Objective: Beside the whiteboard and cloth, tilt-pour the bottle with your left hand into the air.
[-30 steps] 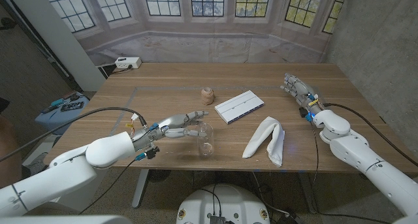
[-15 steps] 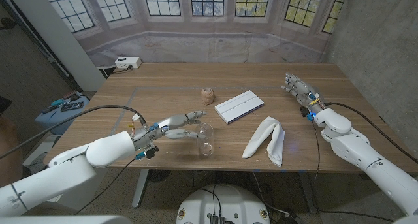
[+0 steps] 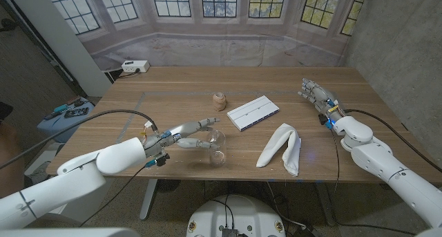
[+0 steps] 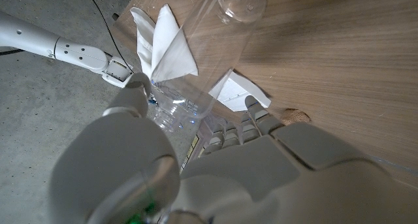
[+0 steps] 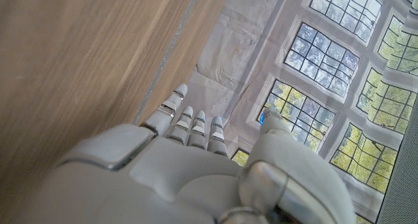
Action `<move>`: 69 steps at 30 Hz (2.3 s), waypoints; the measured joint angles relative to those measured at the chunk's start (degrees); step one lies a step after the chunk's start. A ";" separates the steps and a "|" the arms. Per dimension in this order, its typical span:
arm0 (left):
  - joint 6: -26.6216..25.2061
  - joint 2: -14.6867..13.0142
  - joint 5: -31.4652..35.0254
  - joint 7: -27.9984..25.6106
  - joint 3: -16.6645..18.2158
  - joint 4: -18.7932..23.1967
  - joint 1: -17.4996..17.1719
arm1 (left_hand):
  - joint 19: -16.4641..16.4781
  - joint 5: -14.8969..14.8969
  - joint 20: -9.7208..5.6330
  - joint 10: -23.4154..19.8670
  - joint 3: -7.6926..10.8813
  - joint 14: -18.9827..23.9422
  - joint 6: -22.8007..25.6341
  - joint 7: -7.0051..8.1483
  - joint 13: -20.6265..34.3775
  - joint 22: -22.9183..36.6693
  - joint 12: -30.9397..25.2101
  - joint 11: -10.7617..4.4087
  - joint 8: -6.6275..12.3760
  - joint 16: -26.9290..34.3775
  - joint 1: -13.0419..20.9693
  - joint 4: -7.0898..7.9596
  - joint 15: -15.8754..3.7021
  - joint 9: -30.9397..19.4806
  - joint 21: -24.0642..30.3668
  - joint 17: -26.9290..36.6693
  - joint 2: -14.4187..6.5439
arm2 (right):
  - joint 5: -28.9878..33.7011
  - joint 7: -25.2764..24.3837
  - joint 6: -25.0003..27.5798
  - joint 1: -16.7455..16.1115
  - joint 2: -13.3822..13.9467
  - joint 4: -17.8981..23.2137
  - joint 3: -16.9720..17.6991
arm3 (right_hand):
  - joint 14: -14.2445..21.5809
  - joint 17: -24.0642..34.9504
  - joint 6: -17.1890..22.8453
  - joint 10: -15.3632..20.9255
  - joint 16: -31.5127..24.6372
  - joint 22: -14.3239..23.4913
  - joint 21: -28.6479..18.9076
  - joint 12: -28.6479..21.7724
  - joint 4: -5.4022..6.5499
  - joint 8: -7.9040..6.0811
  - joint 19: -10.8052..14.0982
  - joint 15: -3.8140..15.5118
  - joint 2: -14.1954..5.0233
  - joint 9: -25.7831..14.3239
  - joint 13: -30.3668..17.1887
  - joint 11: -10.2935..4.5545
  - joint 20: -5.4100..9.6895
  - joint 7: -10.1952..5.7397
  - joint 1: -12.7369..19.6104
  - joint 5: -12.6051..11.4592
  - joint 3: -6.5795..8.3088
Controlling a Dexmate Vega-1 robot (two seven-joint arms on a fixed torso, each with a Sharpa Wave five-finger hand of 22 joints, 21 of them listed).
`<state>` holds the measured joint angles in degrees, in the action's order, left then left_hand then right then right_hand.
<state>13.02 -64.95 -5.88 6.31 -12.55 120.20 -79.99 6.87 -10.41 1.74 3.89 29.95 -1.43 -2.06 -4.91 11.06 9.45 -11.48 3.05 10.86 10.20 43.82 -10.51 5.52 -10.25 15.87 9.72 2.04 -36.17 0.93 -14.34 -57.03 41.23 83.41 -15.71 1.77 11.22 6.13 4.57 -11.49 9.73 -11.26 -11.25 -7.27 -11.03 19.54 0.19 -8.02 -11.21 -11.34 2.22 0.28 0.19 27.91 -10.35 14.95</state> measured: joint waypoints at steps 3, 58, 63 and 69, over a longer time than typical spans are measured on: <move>-0.21 0.38 0.52 0.01 -0.85 -0.14 0.77 | 0.00 0.00 0.00 0.00 0.00 0.00 0.00 0.00 0.00 0.00 0.00 0.00 0.00 0.00 0.00 0.00 0.00 0.00 0.00 0.00 0.00 | 0.01 0.20 -0.01 0.01 0.03 -0.21 0.00 | 0.00 0.00 0.00 0.00 0.00 0.00 0.00 0.00 0.00 0.00 0.09 0.00 0.00 0.00 0.00 0.00 -0.09 0.00 0.00 0.00 0.00; 5.91 6.54 5.10 -2.40 -10.08 -9.26 7.66 | 2.98 -0.18 -0.74 -3.51 -0.41 3.94 2.36 0.42 0.28 0.32 -1.72 -2.04 0.67 0.89 5.12 0.41 -1.40 0.00 -1.28 0.06 1.82 | 1.47 1.47 -1.14 -0.17 0.53 -1.97 -1.40 | 0.00 0.00 0.00 0.00 0.00 0.00 0.00 -0.21 -0.48 -0.23 0.39 0.00 0.00 0.00 0.01 0.00 -0.39 0.00 0.00 0.00 0.00; 6.41 8.11 5.50 -2.37 -11.55 -10.91 9.00 | 4.57 -0.18 -0.83 -5.05 -0.75 6.16 4.21 0.30 0.55 0.32 -2.16 -2.52 1.05 1.47 5.77 0.75 -2.30 0.00 -1.28 0.31 1.79 | 1.54 1.48 -1.46 -0.42 0.63 -1.97 -1.40 | 0.00 0.00 0.00 0.00 0.00 0.00 0.00 -0.21 -0.47 -0.23 0.39 0.00 0.00 0.00 0.01 0.00 -0.39 0.00 0.00 0.00 0.00; 7.16 9.23 5.99 -2.38 -12.42 -11.94 9.71 | 7.56 -0.18 -0.96 -7.83 -1.12 9.35 7.01 0.21 1.08 0.58 -3.36 -2.67 1.53 1.88 6.96 1.12 -3.18 -0.30 -1.27 0.57 1.94 | 1.55 1.50 -1.61 -0.79 0.80 -1.94 -1.36 | 0.12 0.00 0.00 0.00 0.00 0.00 0.00 -0.21 -0.47 -0.23 0.39 -0.12 0.00 0.00 0.01 0.00 -0.39 0.00 0.00 0.00 0.00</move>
<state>20.18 -55.71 0.11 3.92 -24.97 108.26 -70.29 14.43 -10.59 0.79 -3.94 28.83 7.92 4.95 -4.70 12.14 10.03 -14.84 0.38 12.40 12.09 50.78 -9.39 2.34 -10.55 14.59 10.29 3.98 -34.62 2.43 -15.95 -57.82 42.04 81.47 -17.07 1.89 11.22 6.13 4.57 -11.49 9.73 -11.26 -11.47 -7.74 -11.26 19.93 0.08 -8.02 -11.21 -11.32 2.22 -0.11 0.19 27.91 -10.35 14.95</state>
